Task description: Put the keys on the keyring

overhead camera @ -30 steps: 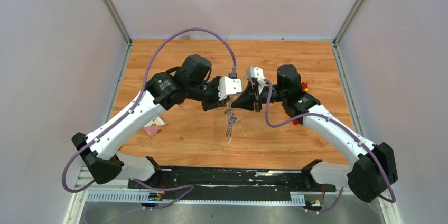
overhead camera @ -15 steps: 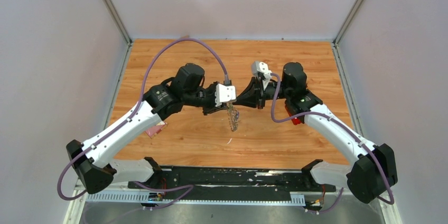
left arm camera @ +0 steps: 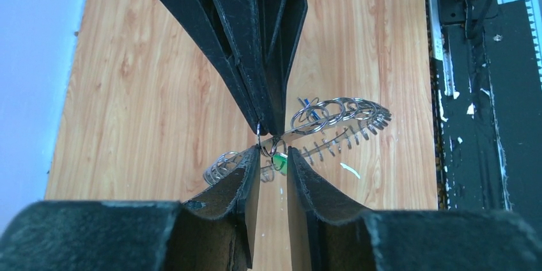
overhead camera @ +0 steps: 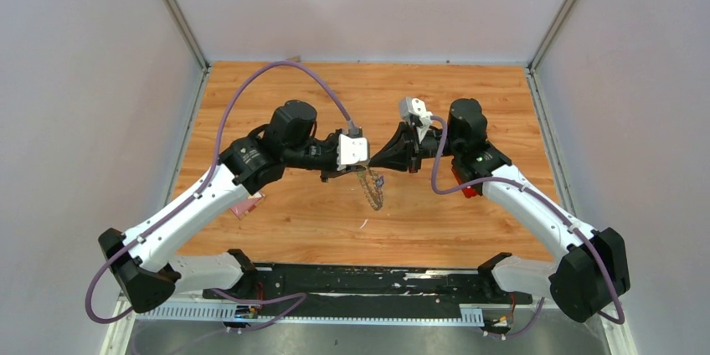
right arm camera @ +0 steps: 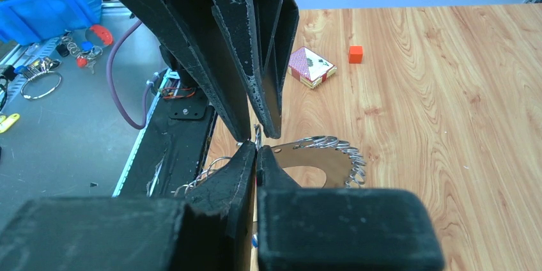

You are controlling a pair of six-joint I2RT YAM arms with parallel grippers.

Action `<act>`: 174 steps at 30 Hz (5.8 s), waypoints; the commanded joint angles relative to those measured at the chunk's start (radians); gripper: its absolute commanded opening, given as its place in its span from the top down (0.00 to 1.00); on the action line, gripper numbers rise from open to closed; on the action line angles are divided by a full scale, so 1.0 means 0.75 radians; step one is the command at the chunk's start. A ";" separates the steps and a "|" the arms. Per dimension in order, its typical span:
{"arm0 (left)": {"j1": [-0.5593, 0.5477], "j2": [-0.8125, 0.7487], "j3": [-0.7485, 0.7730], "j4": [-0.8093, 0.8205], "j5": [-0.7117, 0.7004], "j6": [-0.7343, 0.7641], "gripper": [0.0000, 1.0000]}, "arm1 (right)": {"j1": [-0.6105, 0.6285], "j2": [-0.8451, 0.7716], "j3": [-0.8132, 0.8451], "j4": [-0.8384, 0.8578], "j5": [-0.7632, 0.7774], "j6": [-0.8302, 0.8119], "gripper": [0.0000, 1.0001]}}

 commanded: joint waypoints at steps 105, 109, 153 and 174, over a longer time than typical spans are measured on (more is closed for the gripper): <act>-0.069 0.253 0.418 -0.479 -0.233 -0.211 1.00 | -0.006 -0.078 0.052 -0.298 0.163 -0.434 0.70; -0.084 0.289 0.516 -0.552 -0.293 -0.300 1.00 | -0.006 -0.082 0.052 -0.294 0.145 -0.421 0.65; -0.111 0.372 0.595 -0.663 -0.139 -0.159 1.00 | 0.012 0.025 -0.076 0.217 -0.102 0.038 0.65; -0.111 0.360 0.566 -0.634 -0.134 -0.176 1.00 | 0.038 0.041 -0.049 0.138 -0.065 -0.012 0.94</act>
